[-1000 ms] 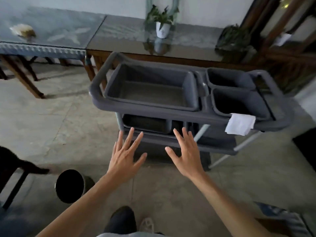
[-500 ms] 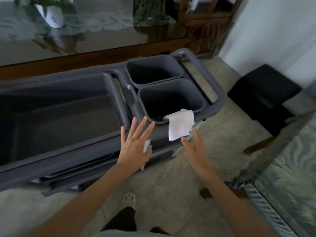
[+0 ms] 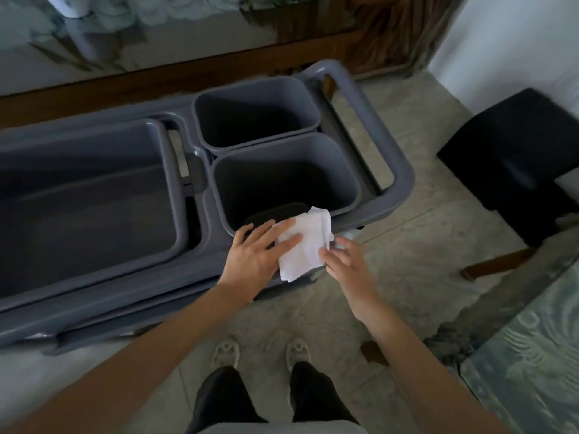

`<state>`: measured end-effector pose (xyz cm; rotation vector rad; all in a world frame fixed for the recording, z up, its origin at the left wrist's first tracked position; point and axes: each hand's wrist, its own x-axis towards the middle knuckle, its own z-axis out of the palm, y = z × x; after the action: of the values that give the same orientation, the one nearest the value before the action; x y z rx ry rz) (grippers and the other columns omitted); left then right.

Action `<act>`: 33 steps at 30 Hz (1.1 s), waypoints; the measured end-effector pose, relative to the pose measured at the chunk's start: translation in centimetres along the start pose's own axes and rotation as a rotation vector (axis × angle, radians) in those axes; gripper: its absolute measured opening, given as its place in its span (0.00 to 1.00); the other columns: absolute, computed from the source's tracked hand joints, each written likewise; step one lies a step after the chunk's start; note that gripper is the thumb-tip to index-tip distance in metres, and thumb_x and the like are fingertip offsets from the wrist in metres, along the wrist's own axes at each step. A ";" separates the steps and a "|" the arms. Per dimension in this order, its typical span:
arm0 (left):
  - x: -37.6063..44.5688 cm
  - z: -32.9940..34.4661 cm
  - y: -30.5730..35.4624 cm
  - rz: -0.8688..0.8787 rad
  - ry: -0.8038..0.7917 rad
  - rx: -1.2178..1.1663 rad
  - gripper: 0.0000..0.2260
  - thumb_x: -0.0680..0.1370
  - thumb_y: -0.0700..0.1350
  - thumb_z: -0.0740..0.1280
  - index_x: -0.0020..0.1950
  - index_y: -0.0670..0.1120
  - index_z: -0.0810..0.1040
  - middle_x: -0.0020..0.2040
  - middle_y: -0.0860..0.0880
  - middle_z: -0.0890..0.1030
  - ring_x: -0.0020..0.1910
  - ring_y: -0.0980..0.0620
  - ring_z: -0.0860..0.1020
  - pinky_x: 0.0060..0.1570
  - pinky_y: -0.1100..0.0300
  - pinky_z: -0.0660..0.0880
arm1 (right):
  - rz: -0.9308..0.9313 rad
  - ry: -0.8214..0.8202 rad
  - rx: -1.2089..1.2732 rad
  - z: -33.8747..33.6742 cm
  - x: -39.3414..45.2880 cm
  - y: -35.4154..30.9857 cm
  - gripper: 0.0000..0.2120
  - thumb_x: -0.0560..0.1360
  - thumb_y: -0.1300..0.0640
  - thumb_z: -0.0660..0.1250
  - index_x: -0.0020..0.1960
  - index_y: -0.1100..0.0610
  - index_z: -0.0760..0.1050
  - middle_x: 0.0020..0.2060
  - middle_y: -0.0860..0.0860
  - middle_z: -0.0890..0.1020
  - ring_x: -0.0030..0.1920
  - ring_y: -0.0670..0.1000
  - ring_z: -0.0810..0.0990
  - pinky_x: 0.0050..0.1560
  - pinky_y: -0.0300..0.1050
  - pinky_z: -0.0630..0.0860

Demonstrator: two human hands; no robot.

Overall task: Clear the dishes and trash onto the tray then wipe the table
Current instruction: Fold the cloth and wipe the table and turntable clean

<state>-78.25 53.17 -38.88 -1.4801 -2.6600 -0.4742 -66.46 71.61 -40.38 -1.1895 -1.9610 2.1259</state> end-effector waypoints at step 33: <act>-23.7 -16.3 13.6 -1.105 1.020 -0.404 0.16 0.81 0.56 0.64 0.40 0.47 0.77 0.35 0.48 0.79 0.33 0.52 0.77 0.32 0.60 0.73 | -0.089 -1.142 -0.076 13.9 -16.9 -7.9 0.15 0.81 0.50 0.63 0.47 0.47 0.88 0.41 0.50 0.85 0.39 0.46 0.81 0.44 0.43 0.81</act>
<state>-55.69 35.62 -24.92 0.4170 -2.2049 -1.3663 -65.46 53.33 -26.09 0.2950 -2.2804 3.0098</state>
